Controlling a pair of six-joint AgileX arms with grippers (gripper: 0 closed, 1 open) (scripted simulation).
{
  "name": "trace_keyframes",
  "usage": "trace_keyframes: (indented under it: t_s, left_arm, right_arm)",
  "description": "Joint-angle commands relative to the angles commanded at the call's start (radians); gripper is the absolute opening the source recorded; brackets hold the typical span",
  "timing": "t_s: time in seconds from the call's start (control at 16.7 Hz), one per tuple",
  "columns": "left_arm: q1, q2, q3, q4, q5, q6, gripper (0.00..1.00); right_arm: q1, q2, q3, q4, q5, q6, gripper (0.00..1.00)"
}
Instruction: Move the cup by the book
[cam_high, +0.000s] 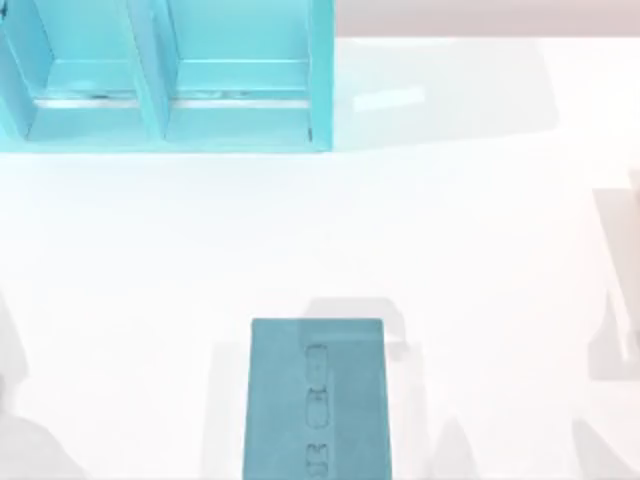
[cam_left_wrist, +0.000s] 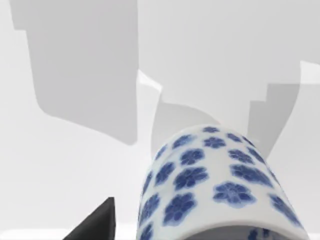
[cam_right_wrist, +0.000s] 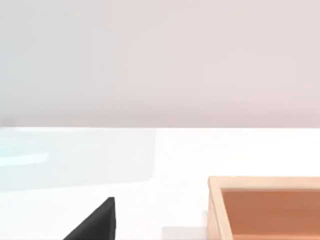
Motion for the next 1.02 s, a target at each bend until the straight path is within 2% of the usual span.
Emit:
trace_keyframes:
  t_s: [0.06, 0.84, 1.02]
  left_arm:
    - [0.000, 0.000, 0.000, 0.000, 0.000, 0.000, 1.00]
    - [0.000, 0.000, 0.000, 0.000, 0.000, 0.000, 0.02]
    - [0.000, 0.000, 0.000, 0.000, 0.000, 0.000, 0.00]
  right_arm:
    - [0.000, 0.000, 0.000, 0.000, 0.000, 0.000, 1.00]
    - [0.000, 0.000, 0.000, 0.000, 0.000, 0.000, 1.00]
    - [0.000, 0.000, 0.000, 0.000, 0.000, 0.000, 1.00]
